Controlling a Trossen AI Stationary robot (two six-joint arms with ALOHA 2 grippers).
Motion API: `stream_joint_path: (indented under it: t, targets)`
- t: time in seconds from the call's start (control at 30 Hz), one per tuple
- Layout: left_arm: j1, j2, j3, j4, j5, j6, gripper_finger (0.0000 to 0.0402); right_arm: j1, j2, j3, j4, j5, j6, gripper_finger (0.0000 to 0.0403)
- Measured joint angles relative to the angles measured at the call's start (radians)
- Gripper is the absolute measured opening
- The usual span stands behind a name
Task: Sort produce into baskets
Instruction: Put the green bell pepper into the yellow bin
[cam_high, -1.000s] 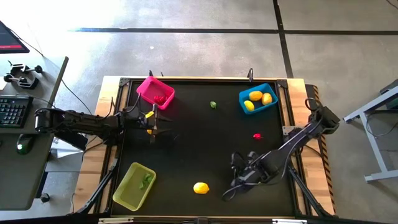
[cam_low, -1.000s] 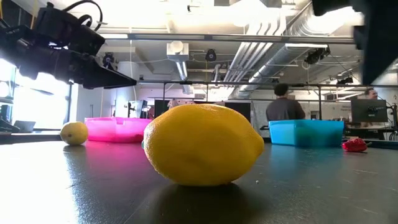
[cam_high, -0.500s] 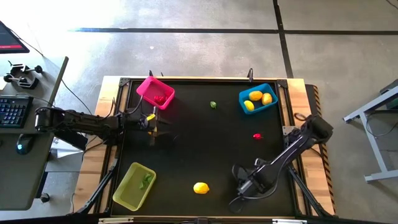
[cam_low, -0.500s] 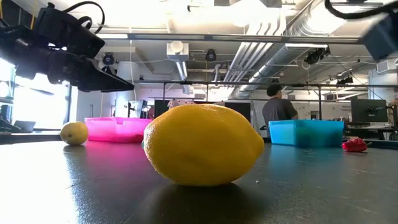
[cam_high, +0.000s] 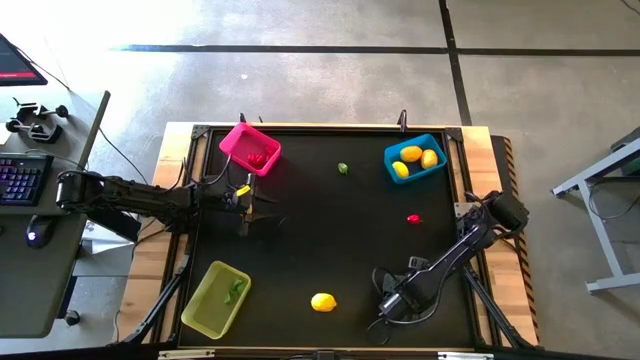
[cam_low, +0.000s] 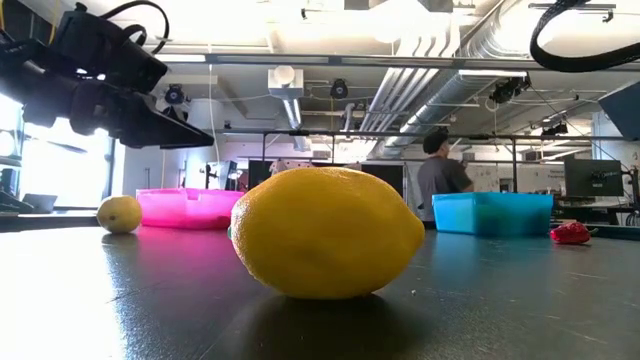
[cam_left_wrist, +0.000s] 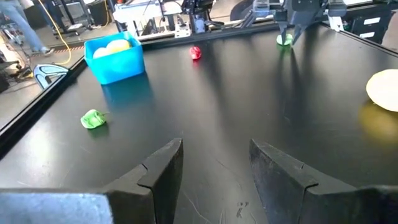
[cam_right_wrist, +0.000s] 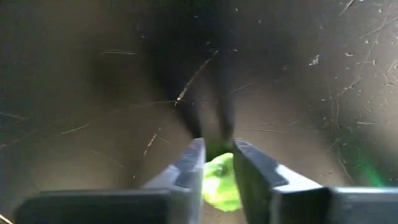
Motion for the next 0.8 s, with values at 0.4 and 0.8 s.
stream_joint_path:
  t: [0.4,0.8]
  targets:
    - [0.000,0.000,0.000,-0.017,0.000,0.000,0.0170,-0.009,-0.013,0.087,-0.004,0.023,0.036,0.0004]
    - [-0.006,0.000,0.000,-0.026,0.000,-0.035,0.0170,-0.022,-0.017,0.235,0.038,0.453,0.048,0.0001]
